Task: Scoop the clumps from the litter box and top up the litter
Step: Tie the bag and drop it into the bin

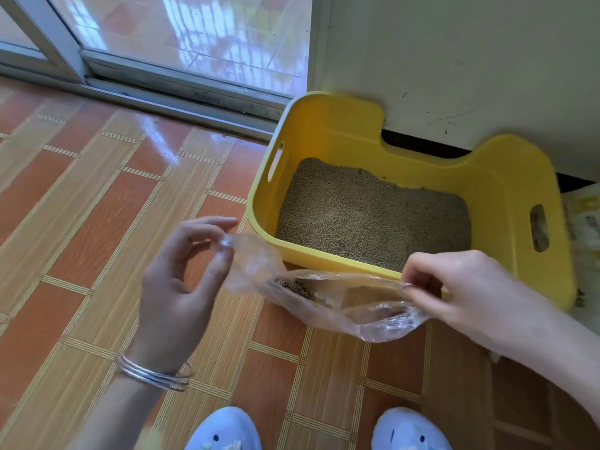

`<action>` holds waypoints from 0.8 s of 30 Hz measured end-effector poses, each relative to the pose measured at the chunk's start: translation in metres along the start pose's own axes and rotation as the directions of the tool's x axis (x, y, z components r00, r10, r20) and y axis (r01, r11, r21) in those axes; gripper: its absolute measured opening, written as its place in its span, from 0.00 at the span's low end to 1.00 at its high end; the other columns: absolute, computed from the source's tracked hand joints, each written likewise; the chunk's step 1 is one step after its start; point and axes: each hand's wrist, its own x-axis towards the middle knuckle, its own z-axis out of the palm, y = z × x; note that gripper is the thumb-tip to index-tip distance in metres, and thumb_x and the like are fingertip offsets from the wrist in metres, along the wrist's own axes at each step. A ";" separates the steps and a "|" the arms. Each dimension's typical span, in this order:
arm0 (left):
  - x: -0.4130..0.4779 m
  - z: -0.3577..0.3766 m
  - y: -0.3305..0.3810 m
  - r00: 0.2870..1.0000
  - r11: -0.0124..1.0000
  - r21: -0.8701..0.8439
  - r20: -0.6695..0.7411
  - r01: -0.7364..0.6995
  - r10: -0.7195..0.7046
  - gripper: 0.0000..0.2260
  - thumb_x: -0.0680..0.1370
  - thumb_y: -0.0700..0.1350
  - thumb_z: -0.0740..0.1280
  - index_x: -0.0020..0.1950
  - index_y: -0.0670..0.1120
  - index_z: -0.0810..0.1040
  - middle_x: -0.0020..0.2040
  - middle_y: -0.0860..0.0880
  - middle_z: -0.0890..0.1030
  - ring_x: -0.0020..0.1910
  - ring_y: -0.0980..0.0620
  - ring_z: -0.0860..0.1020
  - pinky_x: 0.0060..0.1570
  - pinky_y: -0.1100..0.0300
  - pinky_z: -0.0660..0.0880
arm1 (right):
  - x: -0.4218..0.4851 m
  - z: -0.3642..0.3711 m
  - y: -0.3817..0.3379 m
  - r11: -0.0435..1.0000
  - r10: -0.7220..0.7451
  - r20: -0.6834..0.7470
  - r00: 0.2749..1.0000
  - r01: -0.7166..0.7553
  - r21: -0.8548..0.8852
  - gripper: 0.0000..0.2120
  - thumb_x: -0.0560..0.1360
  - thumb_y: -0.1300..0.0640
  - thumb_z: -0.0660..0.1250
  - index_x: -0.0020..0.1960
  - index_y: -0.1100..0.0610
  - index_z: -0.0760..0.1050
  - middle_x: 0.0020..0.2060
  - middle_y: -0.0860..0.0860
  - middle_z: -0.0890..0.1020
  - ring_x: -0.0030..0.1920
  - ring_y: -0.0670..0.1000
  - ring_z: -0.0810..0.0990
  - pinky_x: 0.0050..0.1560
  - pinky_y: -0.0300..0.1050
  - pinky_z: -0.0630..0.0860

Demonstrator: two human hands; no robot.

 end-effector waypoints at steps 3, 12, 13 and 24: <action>-0.002 0.015 0.004 0.987 0.998 -0.066 0.158 0.017 -0.006 0.06 0.75 0.46 0.63 0.50 0.48 0.75 0.53 0.52 0.81 0.55 0.48 0.79 0.55 0.48 0.75 | 0.008 0.002 -0.003 0.968 -0.036 -0.049 0.998 0.047 0.247 0.05 0.71 0.48 0.65 0.39 0.47 0.73 0.34 0.44 0.77 0.40 0.45 0.75 0.39 0.39 0.70; 0.006 0.039 0.013 0.965 0.975 -0.209 0.261 0.071 -0.014 0.04 0.75 0.47 0.63 0.45 0.48 0.73 0.34 0.48 0.76 0.33 0.50 0.76 0.40 0.50 0.78 | 0.015 0.012 -0.007 0.979 -0.029 0.069 0.997 0.014 0.204 0.08 0.77 0.51 0.61 0.41 0.46 0.64 0.39 0.43 0.73 0.41 0.42 0.71 0.42 0.40 0.69; 0.007 0.037 0.011 0.967 0.976 -0.207 0.253 0.072 -0.018 0.02 0.74 0.47 0.63 0.45 0.50 0.73 0.34 0.47 0.75 0.32 0.50 0.76 0.37 0.53 0.77 | 0.014 0.011 -0.005 0.991 -0.053 0.099 0.994 0.040 0.128 0.10 0.76 0.52 0.62 0.39 0.45 0.63 0.39 0.43 0.71 0.40 0.42 0.70 0.41 0.40 0.69; 0.022 0.015 -0.010 0.955 0.959 0.267 0.295 -0.093 0.011 0.06 0.75 0.52 0.62 0.44 0.52 0.75 0.36 0.52 0.76 0.33 0.49 0.73 0.34 0.55 0.72 | 0.014 -0.021 0.022 0.995 -0.003 0.136 0.991 -0.011 0.102 0.10 0.69 0.46 0.69 0.44 0.40 0.68 0.36 0.42 0.77 0.33 0.43 0.73 0.33 0.38 0.69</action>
